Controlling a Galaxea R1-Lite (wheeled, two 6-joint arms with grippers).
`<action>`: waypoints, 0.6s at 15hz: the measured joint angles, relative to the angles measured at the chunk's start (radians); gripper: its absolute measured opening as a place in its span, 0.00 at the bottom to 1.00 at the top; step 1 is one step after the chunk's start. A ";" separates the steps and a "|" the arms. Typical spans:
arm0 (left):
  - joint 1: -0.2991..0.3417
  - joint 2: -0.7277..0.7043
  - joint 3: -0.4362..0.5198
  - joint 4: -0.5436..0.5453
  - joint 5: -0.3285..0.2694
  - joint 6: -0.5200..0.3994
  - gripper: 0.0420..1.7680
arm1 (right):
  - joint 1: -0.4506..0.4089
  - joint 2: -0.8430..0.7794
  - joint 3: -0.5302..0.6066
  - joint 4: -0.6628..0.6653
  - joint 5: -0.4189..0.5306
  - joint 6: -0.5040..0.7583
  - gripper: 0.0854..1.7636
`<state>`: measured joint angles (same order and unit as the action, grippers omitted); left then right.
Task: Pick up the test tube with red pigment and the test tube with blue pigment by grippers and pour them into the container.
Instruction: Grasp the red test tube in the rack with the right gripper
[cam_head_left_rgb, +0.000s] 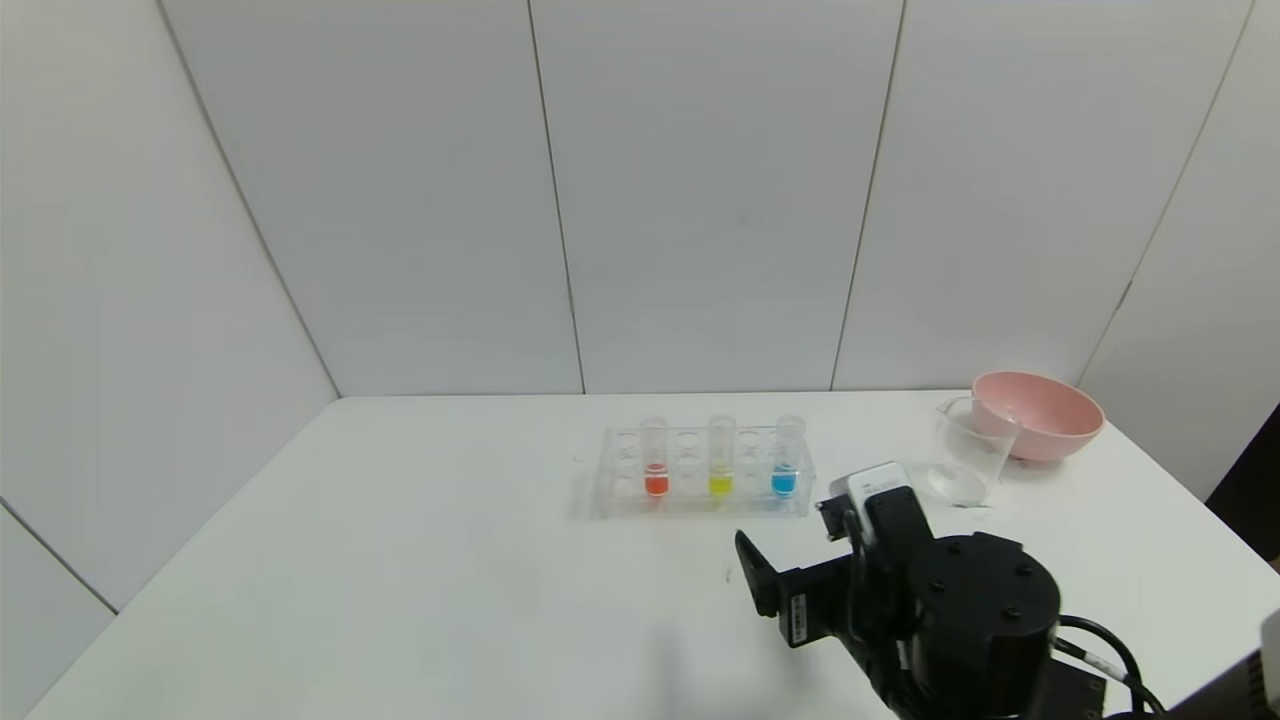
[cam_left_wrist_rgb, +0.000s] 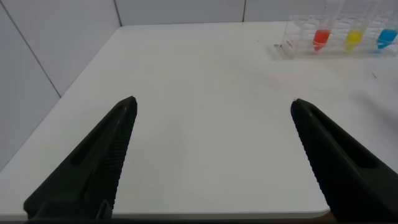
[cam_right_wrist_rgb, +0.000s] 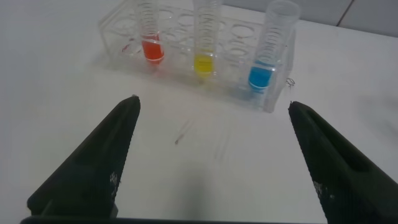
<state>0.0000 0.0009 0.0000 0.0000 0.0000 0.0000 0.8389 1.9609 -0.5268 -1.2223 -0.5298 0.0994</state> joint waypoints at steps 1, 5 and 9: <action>0.000 0.000 0.000 0.000 0.000 0.000 1.00 | 0.013 0.023 -0.047 0.031 -0.006 0.012 0.97; 0.000 0.000 0.000 0.000 0.000 0.000 1.00 | 0.070 0.098 -0.225 0.135 -0.055 0.032 0.97; 0.000 0.000 0.000 0.000 0.000 0.000 1.00 | 0.090 0.188 -0.414 0.206 -0.085 0.033 0.97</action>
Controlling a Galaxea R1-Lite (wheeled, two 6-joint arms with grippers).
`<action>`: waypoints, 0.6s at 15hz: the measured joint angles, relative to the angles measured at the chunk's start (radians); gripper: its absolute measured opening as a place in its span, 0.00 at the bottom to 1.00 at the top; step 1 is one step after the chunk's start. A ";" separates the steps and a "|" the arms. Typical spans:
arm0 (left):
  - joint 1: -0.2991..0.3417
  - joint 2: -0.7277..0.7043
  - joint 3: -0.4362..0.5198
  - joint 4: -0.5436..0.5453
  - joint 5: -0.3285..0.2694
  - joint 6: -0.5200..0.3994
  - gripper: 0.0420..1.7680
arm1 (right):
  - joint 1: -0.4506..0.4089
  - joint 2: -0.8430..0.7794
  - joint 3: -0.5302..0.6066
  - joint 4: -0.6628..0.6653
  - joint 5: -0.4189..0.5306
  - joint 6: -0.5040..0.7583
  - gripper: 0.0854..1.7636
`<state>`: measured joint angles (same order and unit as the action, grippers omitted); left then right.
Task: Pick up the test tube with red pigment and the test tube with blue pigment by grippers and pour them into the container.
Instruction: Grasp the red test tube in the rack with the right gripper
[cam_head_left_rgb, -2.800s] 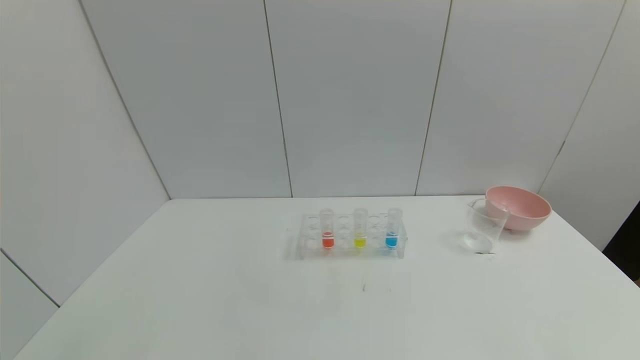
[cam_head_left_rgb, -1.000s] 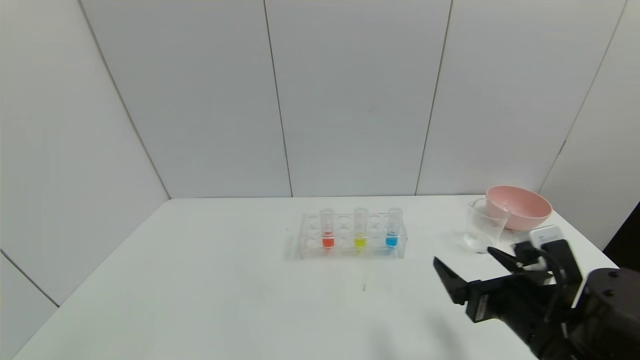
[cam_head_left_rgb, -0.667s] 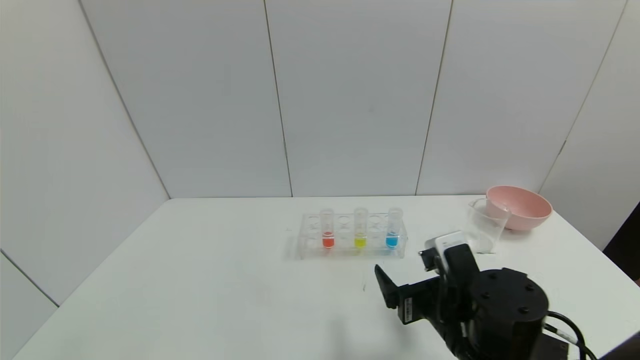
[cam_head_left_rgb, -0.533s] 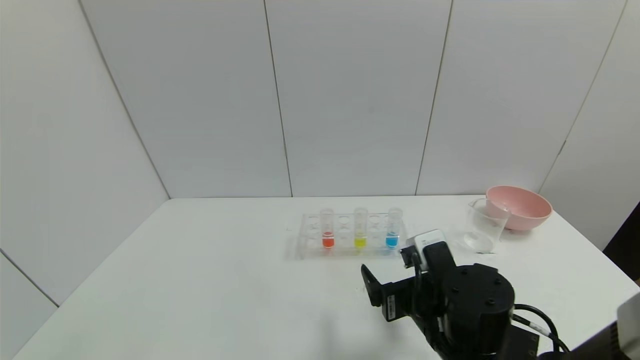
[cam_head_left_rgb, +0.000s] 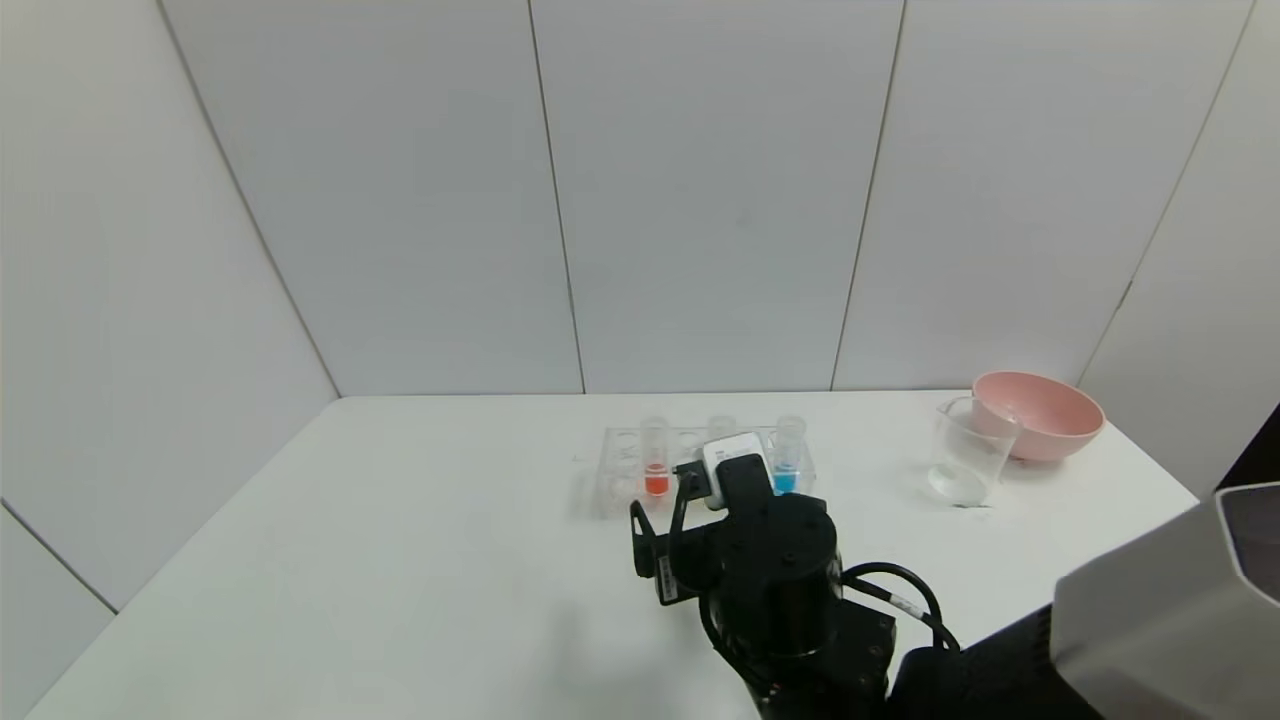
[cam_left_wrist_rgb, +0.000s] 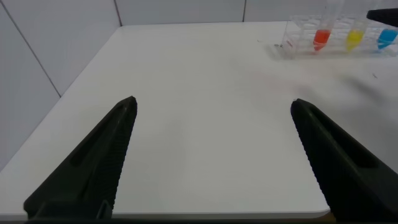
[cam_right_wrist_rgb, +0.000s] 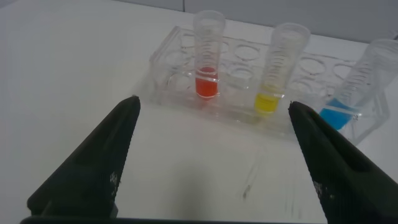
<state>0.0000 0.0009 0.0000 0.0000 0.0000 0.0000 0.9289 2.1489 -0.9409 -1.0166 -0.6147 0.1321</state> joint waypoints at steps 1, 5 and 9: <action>0.000 0.000 0.000 0.000 0.000 0.000 1.00 | -0.002 0.028 -0.042 0.015 -0.002 0.001 0.97; 0.000 0.000 0.000 0.000 0.000 0.000 1.00 | -0.013 0.132 -0.192 0.028 -0.010 0.001 0.97; 0.000 0.000 0.000 0.000 0.000 0.000 1.00 | -0.035 0.211 -0.347 0.088 -0.016 -0.004 0.97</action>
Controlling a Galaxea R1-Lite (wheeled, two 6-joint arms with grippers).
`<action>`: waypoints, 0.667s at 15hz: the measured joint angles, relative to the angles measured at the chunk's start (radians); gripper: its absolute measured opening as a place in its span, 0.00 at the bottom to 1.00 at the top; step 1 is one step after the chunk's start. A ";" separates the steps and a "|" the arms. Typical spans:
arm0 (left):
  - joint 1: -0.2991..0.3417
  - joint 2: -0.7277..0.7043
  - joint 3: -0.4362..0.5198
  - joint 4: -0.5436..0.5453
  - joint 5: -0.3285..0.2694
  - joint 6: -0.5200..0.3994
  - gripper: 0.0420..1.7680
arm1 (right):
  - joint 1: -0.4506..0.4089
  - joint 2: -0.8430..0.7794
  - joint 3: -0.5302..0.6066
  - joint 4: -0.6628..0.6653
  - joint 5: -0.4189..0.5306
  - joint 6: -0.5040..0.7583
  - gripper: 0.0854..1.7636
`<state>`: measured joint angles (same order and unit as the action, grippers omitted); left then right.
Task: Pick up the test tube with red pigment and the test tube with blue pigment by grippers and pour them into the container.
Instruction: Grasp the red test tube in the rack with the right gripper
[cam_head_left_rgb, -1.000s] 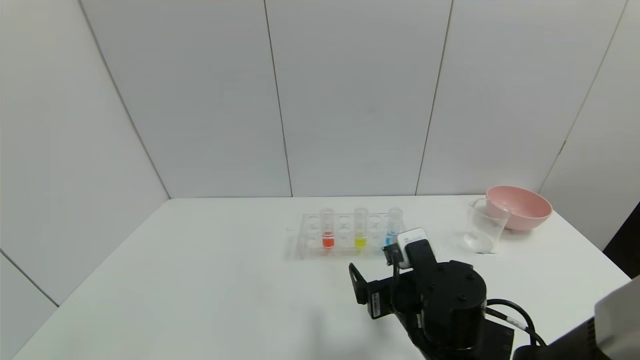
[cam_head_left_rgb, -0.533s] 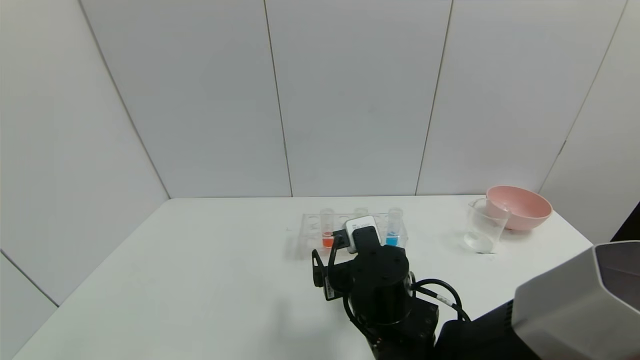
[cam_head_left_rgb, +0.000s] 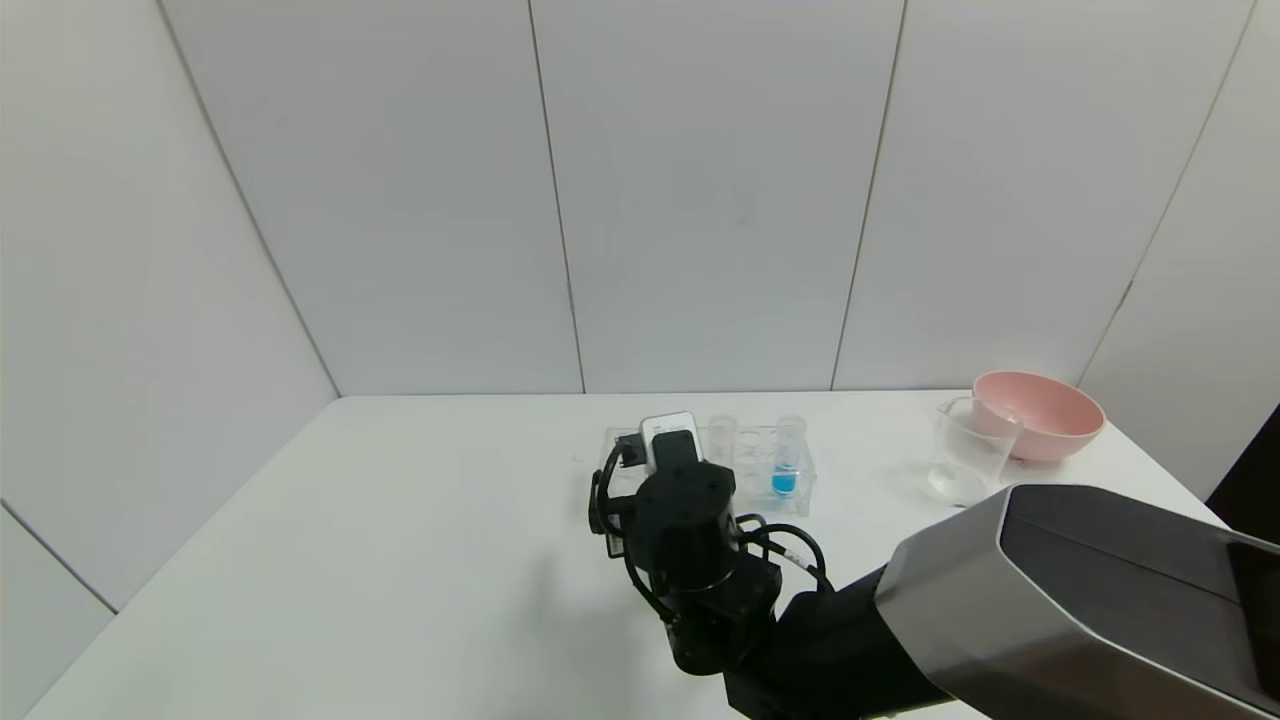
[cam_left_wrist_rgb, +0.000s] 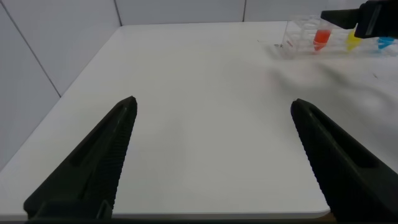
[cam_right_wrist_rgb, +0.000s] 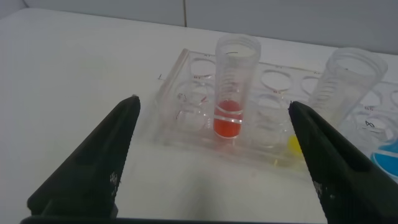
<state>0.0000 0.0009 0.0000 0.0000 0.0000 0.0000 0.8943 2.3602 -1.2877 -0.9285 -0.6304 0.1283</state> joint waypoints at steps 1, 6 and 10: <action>0.000 0.000 0.000 0.000 0.000 0.000 1.00 | -0.008 0.014 -0.040 0.025 0.000 0.000 0.97; 0.000 0.000 0.000 0.000 0.000 0.000 1.00 | -0.056 0.090 -0.194 0.095 0.008 -0.004 0.97; 0.000 0.000 0.000 0.000 0.000 0.000 1.00 | -0.079 0.145 -0.280 0.098 0.037 -0.005 0.97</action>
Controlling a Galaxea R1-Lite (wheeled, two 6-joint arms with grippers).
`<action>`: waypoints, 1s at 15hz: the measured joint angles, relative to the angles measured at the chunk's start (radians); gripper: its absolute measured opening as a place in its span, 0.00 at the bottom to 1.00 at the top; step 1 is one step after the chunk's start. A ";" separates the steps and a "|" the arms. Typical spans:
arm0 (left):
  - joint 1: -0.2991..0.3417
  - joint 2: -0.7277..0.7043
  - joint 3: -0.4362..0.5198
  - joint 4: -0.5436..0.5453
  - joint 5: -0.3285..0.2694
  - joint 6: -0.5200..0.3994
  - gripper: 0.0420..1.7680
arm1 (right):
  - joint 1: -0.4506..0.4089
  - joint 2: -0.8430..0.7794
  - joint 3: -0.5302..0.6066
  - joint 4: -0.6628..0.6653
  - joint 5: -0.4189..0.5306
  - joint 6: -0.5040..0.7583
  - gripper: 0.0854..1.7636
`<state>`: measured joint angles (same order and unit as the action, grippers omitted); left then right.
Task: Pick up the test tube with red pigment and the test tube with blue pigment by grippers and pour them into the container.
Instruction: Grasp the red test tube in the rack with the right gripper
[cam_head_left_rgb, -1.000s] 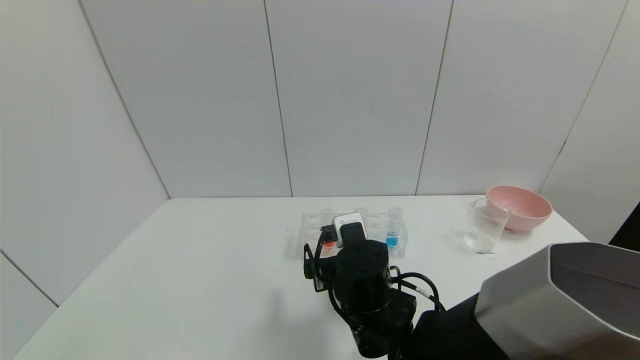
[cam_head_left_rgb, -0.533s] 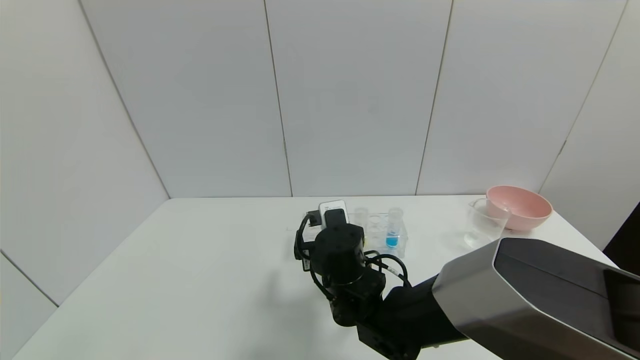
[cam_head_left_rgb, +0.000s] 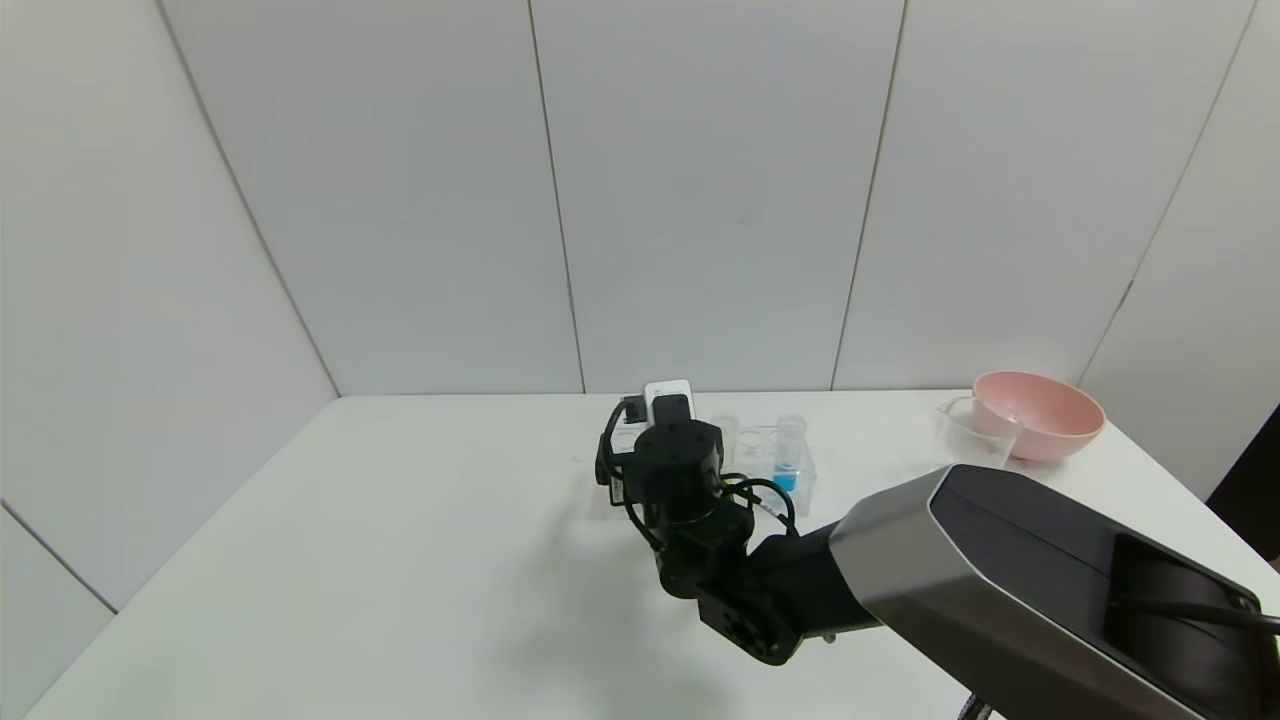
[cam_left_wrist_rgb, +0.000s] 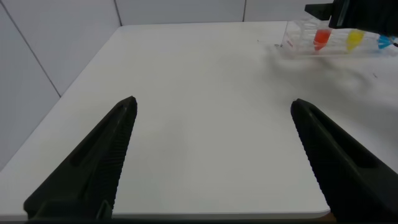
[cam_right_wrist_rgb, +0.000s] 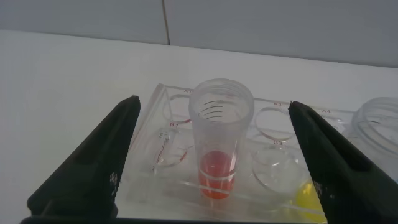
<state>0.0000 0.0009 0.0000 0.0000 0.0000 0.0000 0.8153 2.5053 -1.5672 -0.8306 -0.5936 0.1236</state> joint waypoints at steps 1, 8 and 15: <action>0.000 0.000 0.000 0.000 0.000 0.000 1.00 | -0.002 0.008 -0.014 0.006 0.001 -0.001 0.97; 0.000 0.000 0.000 0.000 0.000 0.000 1.00 | -0.003 0.031 -0.060 0.034 0.014 -0.001 0.89; 0.000 0.000 0.000 0.000 0.000 0.000 1.00 | -0.016 0.026 -0.068 0.034 0.010 -0.002 0.26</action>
<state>0.0000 0.0009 0.0000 0.0004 0.0000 0.0000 0.7989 2.5313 -1.6351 -0.7964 -0.5840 0.1213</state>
